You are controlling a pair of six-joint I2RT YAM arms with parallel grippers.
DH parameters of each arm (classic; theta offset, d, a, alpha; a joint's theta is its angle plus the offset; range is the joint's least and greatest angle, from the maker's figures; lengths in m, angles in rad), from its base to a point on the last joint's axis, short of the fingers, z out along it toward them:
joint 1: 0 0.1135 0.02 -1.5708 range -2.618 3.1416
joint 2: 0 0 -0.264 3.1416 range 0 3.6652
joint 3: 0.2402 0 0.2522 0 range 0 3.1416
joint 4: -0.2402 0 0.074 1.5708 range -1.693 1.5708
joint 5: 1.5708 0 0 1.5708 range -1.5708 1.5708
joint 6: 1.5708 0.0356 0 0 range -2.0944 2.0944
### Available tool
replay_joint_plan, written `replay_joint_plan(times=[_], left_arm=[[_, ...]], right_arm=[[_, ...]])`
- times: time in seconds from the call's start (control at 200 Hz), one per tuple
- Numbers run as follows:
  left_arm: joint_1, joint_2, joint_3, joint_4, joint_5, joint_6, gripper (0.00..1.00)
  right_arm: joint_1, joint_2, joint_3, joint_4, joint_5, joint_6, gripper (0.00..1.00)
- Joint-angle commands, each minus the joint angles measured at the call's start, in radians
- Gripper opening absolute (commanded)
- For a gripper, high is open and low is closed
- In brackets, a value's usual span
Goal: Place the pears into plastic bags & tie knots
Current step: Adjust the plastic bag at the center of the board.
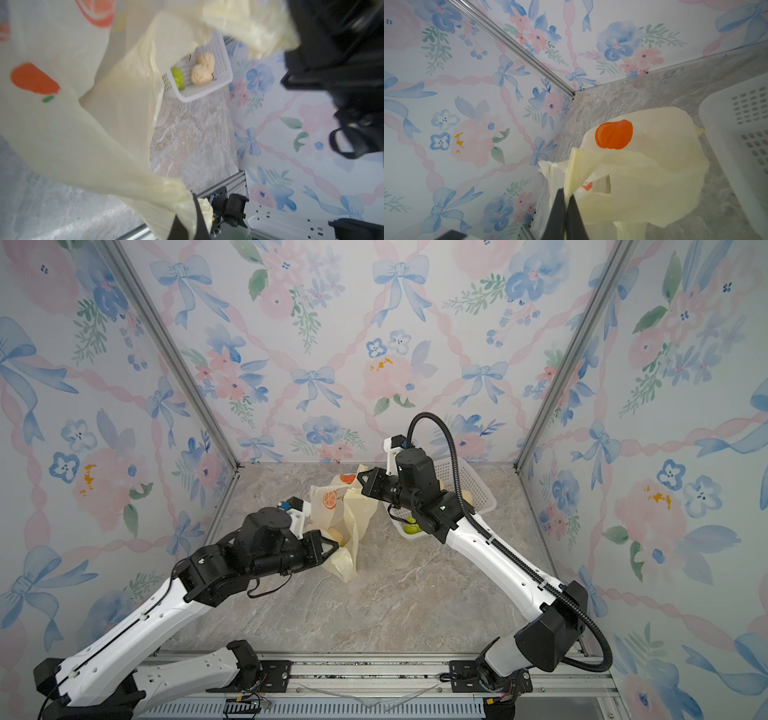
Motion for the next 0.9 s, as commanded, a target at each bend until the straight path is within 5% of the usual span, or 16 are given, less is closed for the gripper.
replay_joint_plan(times=[0.0,0.145,0.29,0.58,0.68,0.795,0.895], left_arm=[[0.202,-0.028,0.188,-0.071,-0.015,0.199,0.00],[0.421,0.096,0.375,-0.168,0.087,0.347,0.00],[0.577,0.176,0.343,-0.170,0.191,0.417,0.00],[0.620,0.263,0.083,-0.006,0.520,0.573,0.00],[0.622,0.256,0.065,0.010,0.591,0.598,0.00],[0.622,0.219,0.108,0.013,0.563,0.626,0.00],[0.623,0.208,0.165,0.015,0.574,0.636,0.00]], right_arm=[[-0.017,-0.090,0.093,-0.207,-0.024,-0.122,0.00],[-0.031,-0.134,0.158,-0.340,0.011,-0.202,0.00],[-0.052,-0.146,0.139,-0.387,0.064,-0.236,0.00],[-0.058,-0.040,0.010,-0.433,0.048,-0.275,0.00],[-0.058,-0.029,0.016,-0.474,0.032,-0.296,0.14],[-0.047,-0.029,0.127,-0.562,0.098,-0.346,0.48],[-0.010,-0.023,0.246,-0.623,0.140,-0.399,0.60]])
